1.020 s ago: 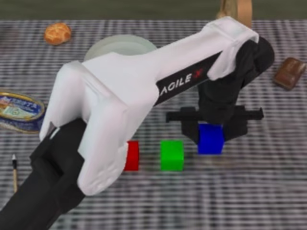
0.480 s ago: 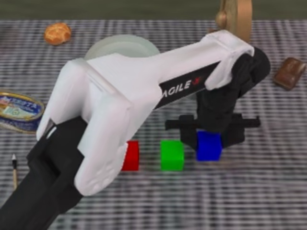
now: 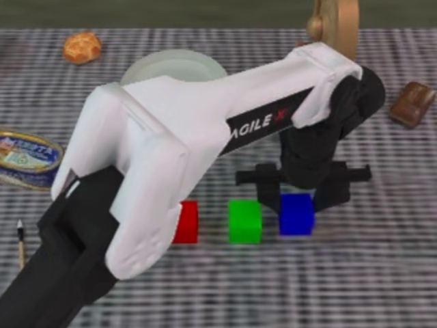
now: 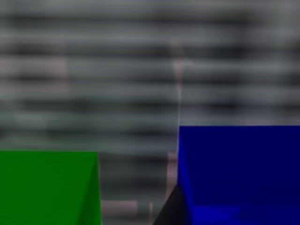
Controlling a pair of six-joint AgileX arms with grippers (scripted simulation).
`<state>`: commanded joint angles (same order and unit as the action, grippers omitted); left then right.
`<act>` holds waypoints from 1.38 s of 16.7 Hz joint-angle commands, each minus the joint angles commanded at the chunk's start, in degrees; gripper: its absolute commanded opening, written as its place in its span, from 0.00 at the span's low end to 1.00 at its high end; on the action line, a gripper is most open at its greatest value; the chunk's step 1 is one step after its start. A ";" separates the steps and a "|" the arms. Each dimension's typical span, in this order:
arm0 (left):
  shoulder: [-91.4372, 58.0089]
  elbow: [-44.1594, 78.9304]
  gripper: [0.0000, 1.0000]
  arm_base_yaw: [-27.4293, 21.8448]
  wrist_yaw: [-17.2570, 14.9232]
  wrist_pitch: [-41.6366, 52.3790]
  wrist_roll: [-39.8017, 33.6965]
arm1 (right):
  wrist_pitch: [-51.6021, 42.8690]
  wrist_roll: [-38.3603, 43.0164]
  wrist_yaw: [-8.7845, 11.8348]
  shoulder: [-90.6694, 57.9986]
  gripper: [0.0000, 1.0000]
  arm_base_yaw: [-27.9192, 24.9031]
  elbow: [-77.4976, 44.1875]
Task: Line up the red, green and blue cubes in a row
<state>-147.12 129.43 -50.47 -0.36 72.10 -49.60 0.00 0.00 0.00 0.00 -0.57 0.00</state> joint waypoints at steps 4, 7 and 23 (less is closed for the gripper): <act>0.00 0.00 0.98 0.00 0.00 0.00 0.00 | 0.00 0.00 0.00 0.00 1.00 0.00 0.00; 0.00 0.00 1.00 0.00 0.00 0.00 0.00 | 0.00 0.00 0.00 0.00 1.00 0.00 0.00; -3.08 20.37 1.00 1.10 -0.03 17.29 -0.17 | 0.00 0.00 0.00 0.00 1.00 0.00 0.00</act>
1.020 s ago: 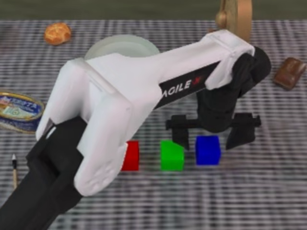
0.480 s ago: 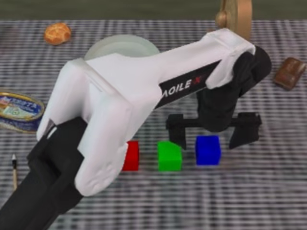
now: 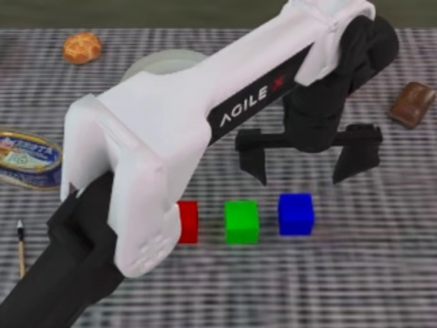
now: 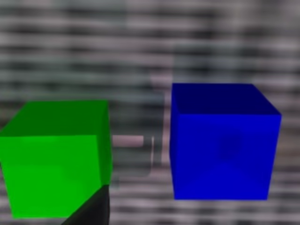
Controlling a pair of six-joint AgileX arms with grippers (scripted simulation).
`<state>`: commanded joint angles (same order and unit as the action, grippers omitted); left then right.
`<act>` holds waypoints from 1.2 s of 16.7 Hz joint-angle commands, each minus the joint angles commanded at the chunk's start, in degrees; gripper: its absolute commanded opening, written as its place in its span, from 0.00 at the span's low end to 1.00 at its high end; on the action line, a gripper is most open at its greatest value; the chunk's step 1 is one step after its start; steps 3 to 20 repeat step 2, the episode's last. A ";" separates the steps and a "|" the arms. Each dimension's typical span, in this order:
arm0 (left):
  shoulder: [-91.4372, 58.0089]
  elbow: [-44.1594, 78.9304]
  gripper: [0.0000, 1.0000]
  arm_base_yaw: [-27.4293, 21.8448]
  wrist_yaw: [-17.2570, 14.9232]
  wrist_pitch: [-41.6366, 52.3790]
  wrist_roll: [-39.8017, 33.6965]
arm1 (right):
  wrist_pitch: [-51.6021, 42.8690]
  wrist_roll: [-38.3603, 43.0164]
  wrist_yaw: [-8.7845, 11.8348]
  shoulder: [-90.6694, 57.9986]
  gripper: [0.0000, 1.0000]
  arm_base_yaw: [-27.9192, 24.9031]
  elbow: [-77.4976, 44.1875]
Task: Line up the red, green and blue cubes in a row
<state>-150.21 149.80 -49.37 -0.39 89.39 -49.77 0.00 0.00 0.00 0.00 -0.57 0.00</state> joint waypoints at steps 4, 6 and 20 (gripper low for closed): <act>-0.11 1.63 1.00 0.11 -0.02 1.53 0.11 | 0.00 0.00 0.00 0.00 1.00 0.00 0.00; -0.11 1.63 1.00 0.11 -0.02 1.53 0.11 | 0.00 0.00 0.00 0.00 1.00 0.00 0.00; -0.11 1.63 1.00 0.11 -0.02 1.53 0.11 | 0.00 0.00 0.00 0.00 1.00 0.00 0.00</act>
